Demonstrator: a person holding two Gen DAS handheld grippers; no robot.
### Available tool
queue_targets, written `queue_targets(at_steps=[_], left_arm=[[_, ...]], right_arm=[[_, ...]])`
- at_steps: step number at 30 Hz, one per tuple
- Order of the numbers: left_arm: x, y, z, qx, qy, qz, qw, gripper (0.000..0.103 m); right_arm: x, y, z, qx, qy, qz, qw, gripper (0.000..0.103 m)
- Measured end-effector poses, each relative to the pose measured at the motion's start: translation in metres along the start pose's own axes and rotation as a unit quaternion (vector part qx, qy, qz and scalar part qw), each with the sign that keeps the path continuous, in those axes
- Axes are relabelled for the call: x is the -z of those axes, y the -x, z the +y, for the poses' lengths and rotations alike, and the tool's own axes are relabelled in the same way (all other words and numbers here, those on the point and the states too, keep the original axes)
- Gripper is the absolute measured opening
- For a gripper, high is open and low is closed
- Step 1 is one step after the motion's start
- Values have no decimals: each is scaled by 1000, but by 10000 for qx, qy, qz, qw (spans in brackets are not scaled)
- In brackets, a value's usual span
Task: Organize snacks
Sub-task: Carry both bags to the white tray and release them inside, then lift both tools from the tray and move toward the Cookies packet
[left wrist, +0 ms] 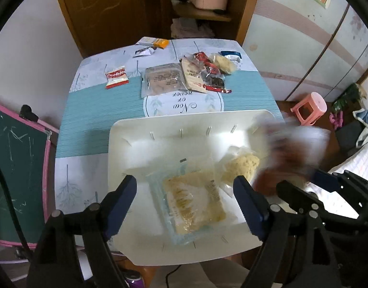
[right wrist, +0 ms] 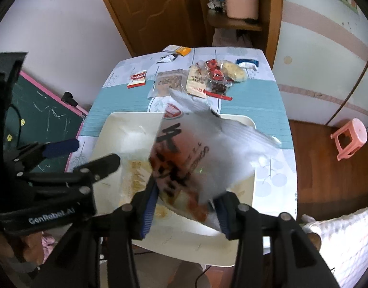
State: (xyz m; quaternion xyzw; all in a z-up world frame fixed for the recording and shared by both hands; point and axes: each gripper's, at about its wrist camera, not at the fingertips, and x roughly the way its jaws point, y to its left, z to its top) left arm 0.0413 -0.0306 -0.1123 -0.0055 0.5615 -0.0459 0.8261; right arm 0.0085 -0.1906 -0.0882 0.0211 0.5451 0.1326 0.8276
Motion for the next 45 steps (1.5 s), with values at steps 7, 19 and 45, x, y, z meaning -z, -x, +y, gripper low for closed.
queue_targets(at_steps=[7,19,45], left_arm=[[3,2,7,-83,177,6,9998,82],[7,2,8,-220,201,70,9995,82],[4,6,22,-360,261,-30,9990,82]], right_arm=[[2,3,2,2,-3,-7,10000,57],[3,10,3,-68,20,-68,10000,57],[-3,6,17,-147,201,-87,9997,57]])
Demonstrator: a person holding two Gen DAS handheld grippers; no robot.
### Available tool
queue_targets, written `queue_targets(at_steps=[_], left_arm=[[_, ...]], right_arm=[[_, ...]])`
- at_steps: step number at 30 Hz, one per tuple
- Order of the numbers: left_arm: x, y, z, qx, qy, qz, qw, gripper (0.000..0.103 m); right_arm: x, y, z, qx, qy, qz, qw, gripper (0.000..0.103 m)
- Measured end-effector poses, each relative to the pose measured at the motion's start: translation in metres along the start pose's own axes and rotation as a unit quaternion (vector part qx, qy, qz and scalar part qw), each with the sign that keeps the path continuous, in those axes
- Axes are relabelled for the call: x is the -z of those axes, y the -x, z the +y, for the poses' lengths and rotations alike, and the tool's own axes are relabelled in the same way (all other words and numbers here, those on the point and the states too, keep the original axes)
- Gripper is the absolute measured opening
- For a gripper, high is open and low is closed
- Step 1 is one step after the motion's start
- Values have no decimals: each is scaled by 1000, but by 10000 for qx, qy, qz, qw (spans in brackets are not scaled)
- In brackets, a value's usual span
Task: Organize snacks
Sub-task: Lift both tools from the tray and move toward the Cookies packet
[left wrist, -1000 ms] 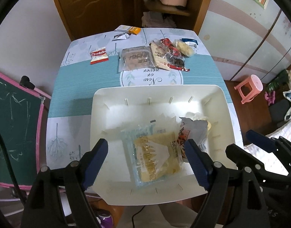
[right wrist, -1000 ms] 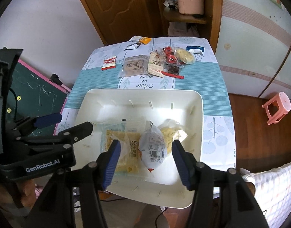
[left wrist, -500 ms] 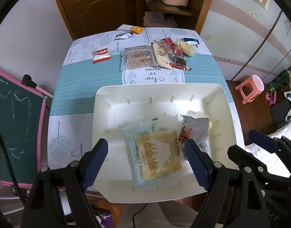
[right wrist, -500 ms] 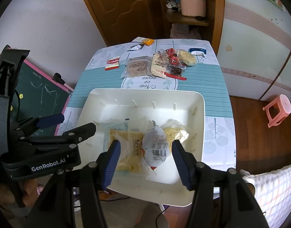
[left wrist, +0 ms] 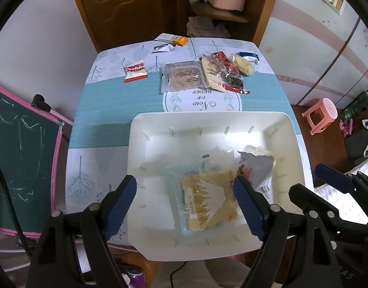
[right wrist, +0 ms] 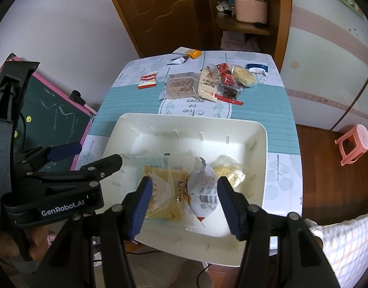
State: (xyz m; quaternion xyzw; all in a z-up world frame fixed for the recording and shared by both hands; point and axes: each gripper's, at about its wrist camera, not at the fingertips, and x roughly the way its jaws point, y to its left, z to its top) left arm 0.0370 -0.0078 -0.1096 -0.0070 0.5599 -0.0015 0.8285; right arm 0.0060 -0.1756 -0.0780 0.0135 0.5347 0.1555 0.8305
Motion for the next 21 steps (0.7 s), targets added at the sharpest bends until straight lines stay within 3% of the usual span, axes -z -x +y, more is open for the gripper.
queue_targets(at_steps=[10,21], left_arm=[[-39,7,16,-78,75,-362,9993,82],[-116,6,49,-300,17,-857,9959,82]], right_arm=[[-23,-4,-6,-99,-160,-74,9998,57],[-78,-13,-37,75,-480,-223,9986,56]])
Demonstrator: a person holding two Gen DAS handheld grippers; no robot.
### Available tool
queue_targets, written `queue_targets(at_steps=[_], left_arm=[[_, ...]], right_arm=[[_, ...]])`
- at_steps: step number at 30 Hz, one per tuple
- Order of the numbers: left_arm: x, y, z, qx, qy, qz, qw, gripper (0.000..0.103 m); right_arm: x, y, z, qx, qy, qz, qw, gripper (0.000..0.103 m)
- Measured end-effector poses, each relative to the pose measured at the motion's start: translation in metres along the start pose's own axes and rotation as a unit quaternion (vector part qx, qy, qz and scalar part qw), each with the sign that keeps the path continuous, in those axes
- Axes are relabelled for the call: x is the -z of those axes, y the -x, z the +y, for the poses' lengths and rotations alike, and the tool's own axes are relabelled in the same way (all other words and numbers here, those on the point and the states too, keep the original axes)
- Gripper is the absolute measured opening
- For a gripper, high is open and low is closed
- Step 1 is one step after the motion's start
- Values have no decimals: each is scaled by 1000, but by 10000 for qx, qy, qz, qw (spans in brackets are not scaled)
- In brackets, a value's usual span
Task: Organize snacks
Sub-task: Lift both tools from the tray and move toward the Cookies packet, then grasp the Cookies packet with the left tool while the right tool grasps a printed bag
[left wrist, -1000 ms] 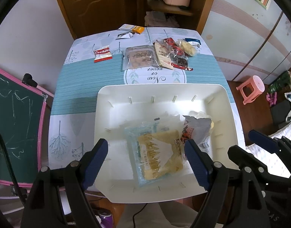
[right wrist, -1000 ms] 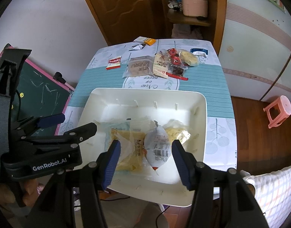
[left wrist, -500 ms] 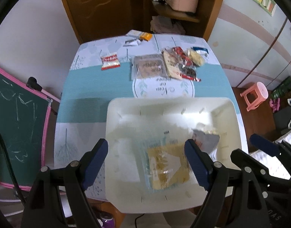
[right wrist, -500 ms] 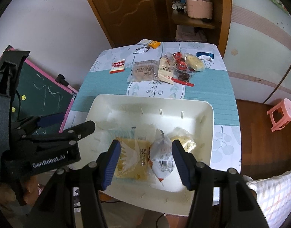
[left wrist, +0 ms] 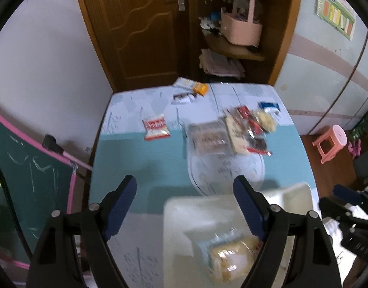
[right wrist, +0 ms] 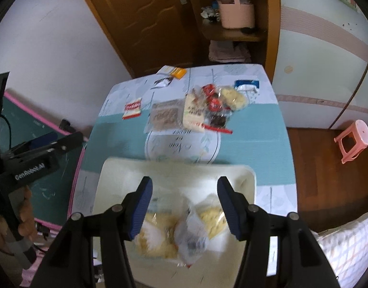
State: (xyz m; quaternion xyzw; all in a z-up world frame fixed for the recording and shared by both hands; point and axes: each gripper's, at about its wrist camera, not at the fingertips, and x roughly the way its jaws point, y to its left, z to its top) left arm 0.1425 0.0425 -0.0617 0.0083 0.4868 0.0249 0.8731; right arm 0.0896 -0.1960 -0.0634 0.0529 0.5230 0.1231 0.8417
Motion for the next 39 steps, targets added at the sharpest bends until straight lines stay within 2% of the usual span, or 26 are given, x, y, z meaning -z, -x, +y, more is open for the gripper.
queue_targets(at_steps=[9,14,18,21,28,32,39], left_arm=[[-59,-42,49,-241,98,-50,9996,82],[-93,-78,71,-191,181,90,9996,82],[-111,-109,80,-198,275,223,9992,82],[-123,-140,84,-23,256,399,9989,82],[-129,-226,97,-54,565,958,9938,82],[-122,-268,109,-23,911,1246,9880,82],[-115,-311,117,48,1325,1546,9790,82]], right_arm=[[-67,-23,6,111,148,-40,9998,56],[-115,-48,22,12,303,-14,9995,57],[-148,-78,31,-172,271,151,9994,57],[-165,-110,37,-332,178,404,9985,58],[-167,-198,44,-407,-164,1032,9937,59],[-159,-237,44,-402,-369,1323,9897,73],[-150,-273,61,-132,-211,1484,9886,81]])
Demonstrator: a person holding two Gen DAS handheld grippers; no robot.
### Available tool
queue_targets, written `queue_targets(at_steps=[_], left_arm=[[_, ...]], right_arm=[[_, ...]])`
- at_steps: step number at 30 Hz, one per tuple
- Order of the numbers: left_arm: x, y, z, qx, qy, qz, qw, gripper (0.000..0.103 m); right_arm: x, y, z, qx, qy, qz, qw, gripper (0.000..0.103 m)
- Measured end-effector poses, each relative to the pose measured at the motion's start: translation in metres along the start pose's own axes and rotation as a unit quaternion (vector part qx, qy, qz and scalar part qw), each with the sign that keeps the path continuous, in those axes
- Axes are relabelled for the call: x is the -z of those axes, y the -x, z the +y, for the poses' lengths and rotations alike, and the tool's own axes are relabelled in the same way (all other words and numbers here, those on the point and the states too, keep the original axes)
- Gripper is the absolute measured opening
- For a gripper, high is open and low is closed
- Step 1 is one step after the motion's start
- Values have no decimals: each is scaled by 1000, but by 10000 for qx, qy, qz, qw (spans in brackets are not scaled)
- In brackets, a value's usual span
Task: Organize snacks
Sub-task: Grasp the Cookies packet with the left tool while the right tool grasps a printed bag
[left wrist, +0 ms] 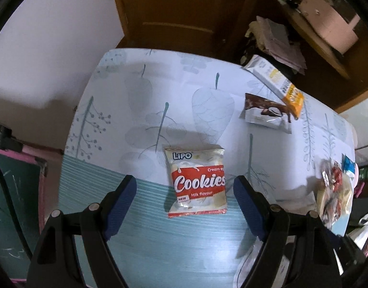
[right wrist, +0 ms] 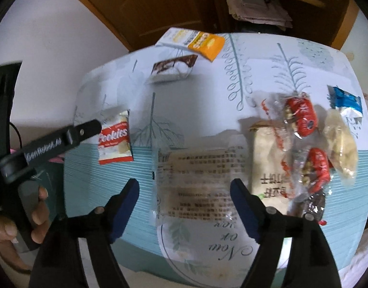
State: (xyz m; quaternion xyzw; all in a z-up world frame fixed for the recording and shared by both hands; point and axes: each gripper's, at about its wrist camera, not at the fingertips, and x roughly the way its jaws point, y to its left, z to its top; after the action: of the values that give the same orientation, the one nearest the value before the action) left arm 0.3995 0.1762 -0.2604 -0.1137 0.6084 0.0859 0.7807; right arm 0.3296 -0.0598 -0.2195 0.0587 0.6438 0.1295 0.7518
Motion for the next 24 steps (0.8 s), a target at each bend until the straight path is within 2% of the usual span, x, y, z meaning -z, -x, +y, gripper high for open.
queue_targets(at_steps=[4,10,13,15,17,19,20,24], left_arm=[[-1,-11,-8,-11,-61,63,10000,82],[1,-33,-22,-110,-122,207,9997,82],[3,-42,-25,-136,-119,272,9995,82],[5,-49,-27,-187,-164,328,9992,80],[9,-50,-29,-249,-249,258,9990,74],[12,-46,-32,-221,-355,150,9990,58],[14,-43,-34,-193,-424,99,9989,46],[22,-36,-35,-319,-596,19,9977,44]], right_arm=[[0,-13,14,403,278,8,9988,94],[1,-42,18,1039,439,238,9933,99],[2,-56,6,698,188,478,9962,99],[5,-55,8,700,295,378,9964,96],[6,-53,10,728,367,324,9961,87],[9,-47,12,663,407,301,9965,82],[11,-44,15,679,459,276,9963,80],[15,-38,12,562,460,288,9969,78]])
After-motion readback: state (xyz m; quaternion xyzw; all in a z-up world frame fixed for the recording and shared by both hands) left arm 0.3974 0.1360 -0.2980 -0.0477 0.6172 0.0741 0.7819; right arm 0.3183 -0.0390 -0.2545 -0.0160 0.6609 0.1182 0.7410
